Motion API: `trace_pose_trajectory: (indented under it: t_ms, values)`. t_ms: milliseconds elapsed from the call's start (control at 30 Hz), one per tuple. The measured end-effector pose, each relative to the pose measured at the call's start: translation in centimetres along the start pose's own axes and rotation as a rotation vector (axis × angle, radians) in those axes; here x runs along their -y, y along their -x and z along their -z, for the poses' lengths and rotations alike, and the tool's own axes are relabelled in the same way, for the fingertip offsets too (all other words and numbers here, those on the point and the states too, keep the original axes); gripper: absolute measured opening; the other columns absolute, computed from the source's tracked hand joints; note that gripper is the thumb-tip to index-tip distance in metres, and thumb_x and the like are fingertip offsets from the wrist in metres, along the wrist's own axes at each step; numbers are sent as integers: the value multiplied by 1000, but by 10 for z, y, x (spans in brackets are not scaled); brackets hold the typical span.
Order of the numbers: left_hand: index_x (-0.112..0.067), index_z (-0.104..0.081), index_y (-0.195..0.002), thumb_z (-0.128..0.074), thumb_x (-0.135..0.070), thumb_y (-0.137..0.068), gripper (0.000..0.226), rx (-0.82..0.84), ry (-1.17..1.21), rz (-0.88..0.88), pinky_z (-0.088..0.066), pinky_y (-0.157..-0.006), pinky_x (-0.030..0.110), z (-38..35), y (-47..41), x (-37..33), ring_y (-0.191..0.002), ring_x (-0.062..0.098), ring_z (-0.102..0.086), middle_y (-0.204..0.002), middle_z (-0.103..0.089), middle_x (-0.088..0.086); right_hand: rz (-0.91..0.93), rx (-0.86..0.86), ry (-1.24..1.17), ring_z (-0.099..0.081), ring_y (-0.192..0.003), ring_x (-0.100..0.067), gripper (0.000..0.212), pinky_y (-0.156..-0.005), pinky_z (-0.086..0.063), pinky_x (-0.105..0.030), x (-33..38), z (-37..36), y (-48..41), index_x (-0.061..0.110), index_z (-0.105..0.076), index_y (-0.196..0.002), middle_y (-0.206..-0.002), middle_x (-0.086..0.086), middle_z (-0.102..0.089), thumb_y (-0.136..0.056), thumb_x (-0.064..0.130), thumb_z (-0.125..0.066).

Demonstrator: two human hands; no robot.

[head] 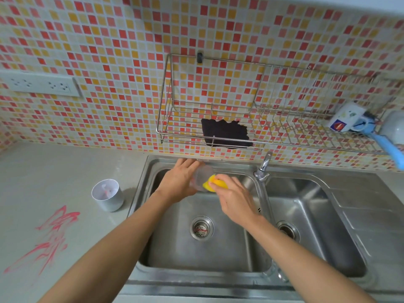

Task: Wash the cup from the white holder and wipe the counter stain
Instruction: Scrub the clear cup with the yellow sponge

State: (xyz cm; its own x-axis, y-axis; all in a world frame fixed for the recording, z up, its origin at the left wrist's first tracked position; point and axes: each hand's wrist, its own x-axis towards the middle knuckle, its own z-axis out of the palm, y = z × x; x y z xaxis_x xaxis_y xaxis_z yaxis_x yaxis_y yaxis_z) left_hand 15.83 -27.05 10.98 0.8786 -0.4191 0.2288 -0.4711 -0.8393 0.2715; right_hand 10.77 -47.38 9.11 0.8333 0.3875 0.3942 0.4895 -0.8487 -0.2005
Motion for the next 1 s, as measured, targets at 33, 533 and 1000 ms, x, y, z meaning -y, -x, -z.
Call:
trace_pose_trajectory:
  t_ms: [33,533,1000]
  values:
    - [-26,-42,-137,-75,-37,-73,73,-1,2,-2,-57,-80,33,0,-1,1,-123,17,-40,-135,-50,-8,-18,1,-75,-55,-97,-25,39,-75,-54,-37,5,-4,4,24,-66,-116,-127,3,-55,-82,7,-63]
    - [-22,-42,-138,-65,-19,-75,67,140,151,-11,-46,-99,36,3,3,-2,-121,20,-37,-133,-50,-5,196,26,86,-57,-103,-20,21,-64,-56,-37,-6,2,2,22,-66,-104,-113,4,-62,-83,17,-66]
    - [-20,-42,-130,-87,-39,-60,85,-90,331,34,-53,-89,28,2,-3,1,-108,11,-44,-125,-41,-3,47,9,-178,-54,-119,-23,28,-96,-46,-39,2,10,-21,15,-69,-114,-125,-3,-61,-88,10,-60]
